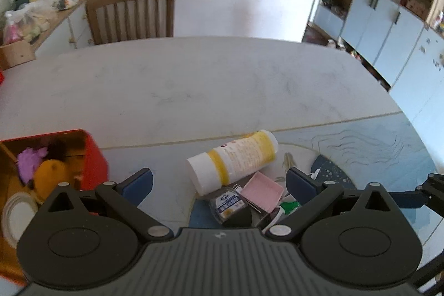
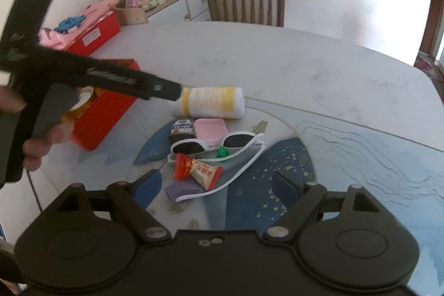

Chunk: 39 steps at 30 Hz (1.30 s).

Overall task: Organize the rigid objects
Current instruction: 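Grasp the white-yellow bottle with the left tool while the right tool grasps the red candy packet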

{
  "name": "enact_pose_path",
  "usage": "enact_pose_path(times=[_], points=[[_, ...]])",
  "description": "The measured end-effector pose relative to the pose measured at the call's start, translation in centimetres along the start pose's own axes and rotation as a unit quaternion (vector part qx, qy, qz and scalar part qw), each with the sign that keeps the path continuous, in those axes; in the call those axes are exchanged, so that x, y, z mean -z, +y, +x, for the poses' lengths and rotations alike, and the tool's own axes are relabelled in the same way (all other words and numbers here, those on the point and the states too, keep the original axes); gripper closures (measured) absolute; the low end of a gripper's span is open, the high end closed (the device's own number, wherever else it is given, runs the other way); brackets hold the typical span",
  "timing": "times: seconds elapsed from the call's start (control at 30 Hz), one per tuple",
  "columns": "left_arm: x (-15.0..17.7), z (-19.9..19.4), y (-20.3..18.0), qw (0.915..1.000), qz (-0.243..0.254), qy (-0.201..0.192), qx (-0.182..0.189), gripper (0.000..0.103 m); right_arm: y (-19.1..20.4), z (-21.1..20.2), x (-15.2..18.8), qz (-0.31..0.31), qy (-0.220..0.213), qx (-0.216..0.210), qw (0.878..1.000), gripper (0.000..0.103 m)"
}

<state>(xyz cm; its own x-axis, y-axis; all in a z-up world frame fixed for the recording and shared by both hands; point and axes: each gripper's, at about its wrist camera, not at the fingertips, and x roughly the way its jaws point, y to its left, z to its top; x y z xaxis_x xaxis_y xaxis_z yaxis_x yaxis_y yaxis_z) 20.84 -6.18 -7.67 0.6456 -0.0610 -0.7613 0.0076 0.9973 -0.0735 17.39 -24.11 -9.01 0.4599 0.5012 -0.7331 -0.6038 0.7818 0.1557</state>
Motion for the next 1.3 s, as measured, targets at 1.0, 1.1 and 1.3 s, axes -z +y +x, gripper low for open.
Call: enact_pose_path(times=[1.0,1.1,1.3], points=[[-1.9,10.2,-0.5,0.9921,0.099,0.067,0.038,0.001,0.9,8.7,-1.2,-0.017,0.066,-0.043,0.997,0.041],[-1.9,10.6,-0.5,0.9926,0.096,0.064,0.039,0.002,1.1,8.8,-1.3,-0.020,0.065,-0.038,0.997,0.048],[-1.7,10.6,-0.3,0.9924,0.098,0.063,0.039,0.019,1.3,8.7,-1.3,-0.027,0.068,-0.027,0.997,0.059]])
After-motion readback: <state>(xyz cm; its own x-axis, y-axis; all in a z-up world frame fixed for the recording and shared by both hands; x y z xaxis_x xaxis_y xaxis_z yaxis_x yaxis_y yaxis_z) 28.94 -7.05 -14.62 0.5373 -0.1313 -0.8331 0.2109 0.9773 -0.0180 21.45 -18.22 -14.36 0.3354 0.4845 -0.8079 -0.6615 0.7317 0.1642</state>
